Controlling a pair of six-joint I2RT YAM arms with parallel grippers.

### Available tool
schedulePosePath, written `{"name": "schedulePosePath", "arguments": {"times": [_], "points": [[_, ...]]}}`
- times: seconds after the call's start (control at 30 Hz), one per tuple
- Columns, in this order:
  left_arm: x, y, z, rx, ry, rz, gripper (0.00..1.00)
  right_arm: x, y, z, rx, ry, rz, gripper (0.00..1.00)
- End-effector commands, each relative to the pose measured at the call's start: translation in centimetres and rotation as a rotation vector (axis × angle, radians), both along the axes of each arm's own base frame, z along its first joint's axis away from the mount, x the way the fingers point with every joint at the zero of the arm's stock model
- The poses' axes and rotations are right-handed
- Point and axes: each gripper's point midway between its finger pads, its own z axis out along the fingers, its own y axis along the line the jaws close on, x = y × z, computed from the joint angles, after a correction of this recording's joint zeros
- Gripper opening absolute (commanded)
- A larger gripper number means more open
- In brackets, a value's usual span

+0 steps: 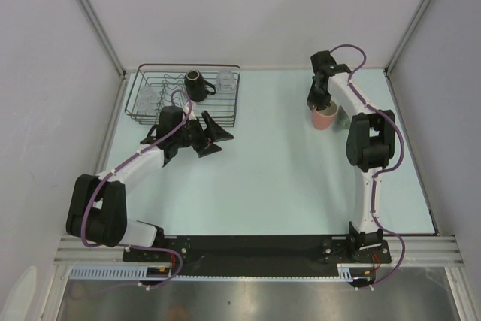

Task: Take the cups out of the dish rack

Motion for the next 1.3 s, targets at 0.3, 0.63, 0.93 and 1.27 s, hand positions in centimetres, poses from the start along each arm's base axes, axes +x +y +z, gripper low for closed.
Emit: {"name": "schedulePosePath", "arguments": {"times": [0.3, 0.63, 0.93, 1.27], "points": [[0.6, -0.4, 1.9, -0.003, -0.07, -0.02, 0.83, 2.0, 0.2, 6.7, 0.029, -0.188, -0.018, 0.46], [3.6, 0.3, 5.2, 0.058, -0.18, 0.021, 0.87, 0.0, 5.1, 22.5, 0.263, -0.539, 0.09, 0.56], [15.4, 5.3, 10.8, 0.49, -0.326, 0.238, 0.85, -7.9, 11.3, 25.1, 0.241, -0.602, 0.327, 0.61], [22.3, 11.4, 8.0, 0.879, -0.312, 0.41, 0.86, -14.4, 14.4, 21.1, 0.286, -0.541, 0.447, 0.61]]}}
